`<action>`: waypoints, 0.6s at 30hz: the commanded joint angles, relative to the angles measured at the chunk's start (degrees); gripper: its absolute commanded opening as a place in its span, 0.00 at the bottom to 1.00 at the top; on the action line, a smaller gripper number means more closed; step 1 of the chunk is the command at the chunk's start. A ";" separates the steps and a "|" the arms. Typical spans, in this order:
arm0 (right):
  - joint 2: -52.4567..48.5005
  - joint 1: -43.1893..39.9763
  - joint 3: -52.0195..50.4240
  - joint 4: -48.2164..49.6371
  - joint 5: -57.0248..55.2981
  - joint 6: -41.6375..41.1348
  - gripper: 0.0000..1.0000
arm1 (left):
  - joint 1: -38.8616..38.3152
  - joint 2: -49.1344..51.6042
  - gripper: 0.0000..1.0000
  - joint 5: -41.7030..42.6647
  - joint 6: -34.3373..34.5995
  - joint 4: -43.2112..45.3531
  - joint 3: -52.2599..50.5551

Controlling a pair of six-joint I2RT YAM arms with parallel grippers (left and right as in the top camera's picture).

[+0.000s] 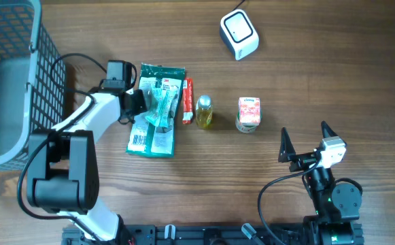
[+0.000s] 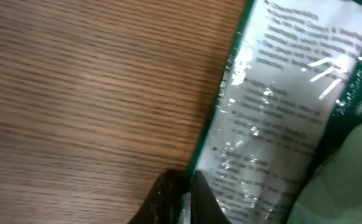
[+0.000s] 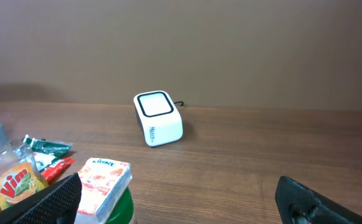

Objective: Scan the item barcode

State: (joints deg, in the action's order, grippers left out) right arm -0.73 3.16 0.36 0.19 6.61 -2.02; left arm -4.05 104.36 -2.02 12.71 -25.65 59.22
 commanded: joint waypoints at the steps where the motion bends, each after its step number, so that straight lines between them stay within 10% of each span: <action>1: 0.46 -0.24 -0.07 0.20 0.07 0.50 1.00 | 3.23 -5.46 0.04 -0.22 -0.52 -4.61 7.26; 6: 0.46 -0.24 -0.07 0.20 0.07 0.48 1.00 | 5.81 -13.18 0.20 -0.15 -0.52 -5.75 13.22; 10: 0.46 -0.24 -0.07 0.20 0.07 0.48 1.00 | 6.27 -17.00 1.00 -0.42 -0.50 -3.72 13.27; 18: 0.46 -0.24 -0.07 0.20 0.07 0.48 1.00 | 6.25 -16.98 1.00 -0.39 -0.48 -5.68 13.20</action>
State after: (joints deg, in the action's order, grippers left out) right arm -0.73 3.16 0.36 0.19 6.61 -2.02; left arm 1.96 87.35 -1.85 12.71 -31.31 72.05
